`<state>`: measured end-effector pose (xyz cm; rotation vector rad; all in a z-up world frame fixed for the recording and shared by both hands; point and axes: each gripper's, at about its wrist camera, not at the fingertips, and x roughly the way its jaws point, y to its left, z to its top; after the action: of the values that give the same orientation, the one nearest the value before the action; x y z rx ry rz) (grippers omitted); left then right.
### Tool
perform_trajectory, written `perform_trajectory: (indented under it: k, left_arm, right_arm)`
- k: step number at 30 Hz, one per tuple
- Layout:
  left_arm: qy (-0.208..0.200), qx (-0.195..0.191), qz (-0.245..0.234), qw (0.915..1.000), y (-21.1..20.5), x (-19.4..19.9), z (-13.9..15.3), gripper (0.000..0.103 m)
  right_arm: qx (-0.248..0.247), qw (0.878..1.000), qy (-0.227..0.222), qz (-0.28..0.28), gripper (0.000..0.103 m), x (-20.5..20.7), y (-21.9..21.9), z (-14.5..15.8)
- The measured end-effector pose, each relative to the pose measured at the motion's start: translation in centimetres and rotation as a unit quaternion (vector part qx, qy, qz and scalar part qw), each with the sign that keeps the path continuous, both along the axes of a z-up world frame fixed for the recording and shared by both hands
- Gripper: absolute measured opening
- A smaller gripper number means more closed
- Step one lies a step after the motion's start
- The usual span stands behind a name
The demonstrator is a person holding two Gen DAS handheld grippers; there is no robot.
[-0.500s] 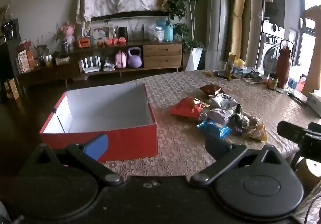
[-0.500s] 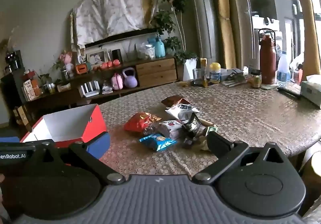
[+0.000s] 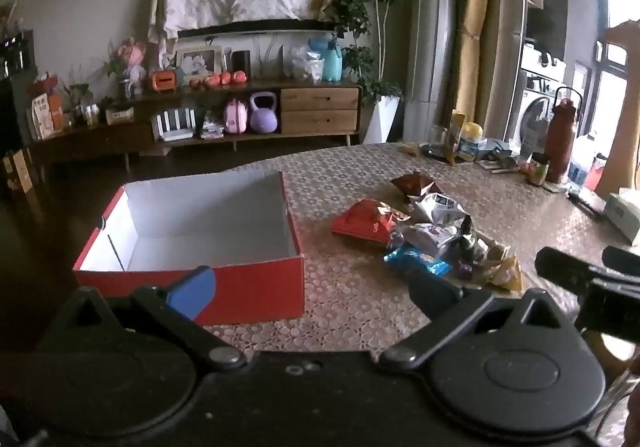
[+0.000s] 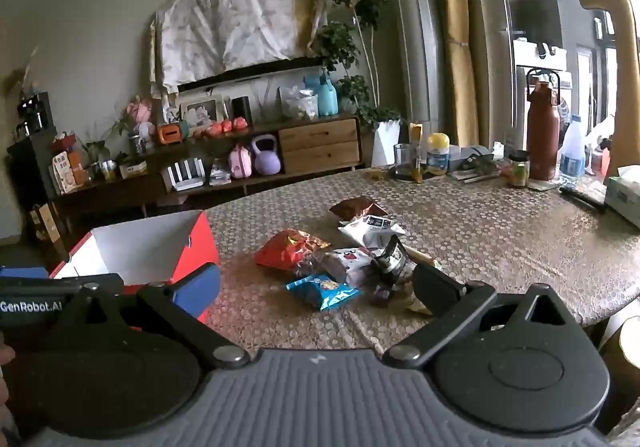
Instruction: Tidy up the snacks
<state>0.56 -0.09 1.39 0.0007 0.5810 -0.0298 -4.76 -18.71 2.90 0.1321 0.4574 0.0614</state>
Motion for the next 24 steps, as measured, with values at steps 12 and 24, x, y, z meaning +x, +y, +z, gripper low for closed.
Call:
perform_trajectory:
  k: [12, 24]
  left_arm:
    - [0.023, -0.008, 0.0, 0.9997, -0.7, 0.2, 0.7, 0.103]
    - [0.02, -0.006, -0.007, 0.9997, -1.5, -0.4, 1.2, 0.103]
  right_arm:
    - [-0.011, 1.0, 0.008, 0.008, 0.103, 0.1, 0.0, 0.7]
    - [0.002, 1.0, 0.027, 0.001, 0.103, -0.4, -0.8, 0.9]
